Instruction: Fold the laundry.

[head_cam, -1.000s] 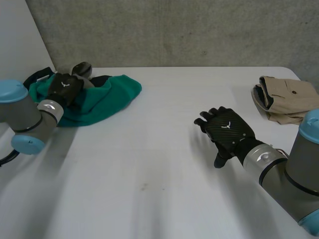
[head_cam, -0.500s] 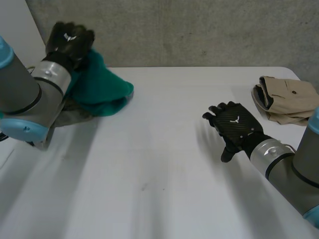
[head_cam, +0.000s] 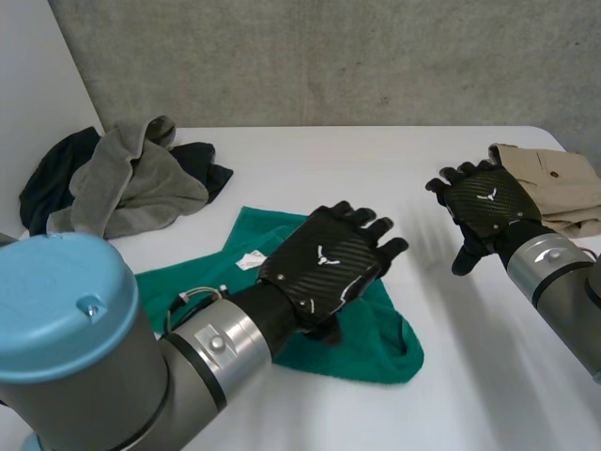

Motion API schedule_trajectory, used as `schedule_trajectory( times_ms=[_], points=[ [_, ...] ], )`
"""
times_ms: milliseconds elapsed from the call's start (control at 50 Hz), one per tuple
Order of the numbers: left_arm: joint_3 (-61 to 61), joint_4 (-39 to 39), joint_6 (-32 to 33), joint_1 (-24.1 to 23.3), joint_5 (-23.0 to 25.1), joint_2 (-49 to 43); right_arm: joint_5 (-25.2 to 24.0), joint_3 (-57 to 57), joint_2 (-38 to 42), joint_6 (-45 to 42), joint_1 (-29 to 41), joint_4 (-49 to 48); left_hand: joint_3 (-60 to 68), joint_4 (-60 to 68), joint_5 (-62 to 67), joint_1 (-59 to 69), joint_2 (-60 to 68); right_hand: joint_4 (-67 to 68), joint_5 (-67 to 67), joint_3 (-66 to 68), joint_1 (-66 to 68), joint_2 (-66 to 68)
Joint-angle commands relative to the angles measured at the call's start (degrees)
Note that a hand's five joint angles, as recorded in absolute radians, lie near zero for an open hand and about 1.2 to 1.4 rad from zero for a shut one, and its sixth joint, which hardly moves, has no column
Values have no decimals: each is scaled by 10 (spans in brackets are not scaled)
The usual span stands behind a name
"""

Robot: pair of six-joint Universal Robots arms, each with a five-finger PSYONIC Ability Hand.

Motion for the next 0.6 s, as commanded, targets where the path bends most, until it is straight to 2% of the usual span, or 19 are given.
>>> schedule_trajectory(
  times_ms=[20,140,160,220,260,320,400,460,600],
  points=[
    [-6,-46,1,55,-56,39,-22,-9,0,-8,2,11,1,5,9,2,4,-33,-35,-21,-15,-25],
    [-39,-53,3,94,-120,53,-88,-23,0,-40,1,76,33,37,41,34,36,-33,-35,-21,-15,-25],
    [-42,-53,3,101,-121,52,-116,-29,0,-62,0,107,48,52,56,49,51,-33,-35,-21,-15,-25],
    [-47,-52,4,127,-118,43,-151,-36,4,-107,5,162,90,95,98,91,93,-33,-35,-21,-15,-25],
    [-40,-49,4,133,-107,27,-158,-37,7,-128,6,185,129,133,137,130,131,-33,-35,-21,-15,-25],
    [-16,-41,6,134,-72,-19,-150,-36,10,-147,8,203,146,150,154,147,149,-33,-35,-21,-15,-25],
    [36,-30,11,136,-29,-84,-105,-34,14,-145,14,195,164,168,172,165,167,-33,-35,-21,-15,-25],
    [75,-29,12,132,-14,-123,-72,-25,16,-136,16,182,181,185,189,182,184,-33,-35,-21,-15,-25],
    [199,-31,14,112,-15,-252,-61,11,16,-121,11,169,247,251,255,248,249,-33,-35,-21,-15,-25]
  ],
)
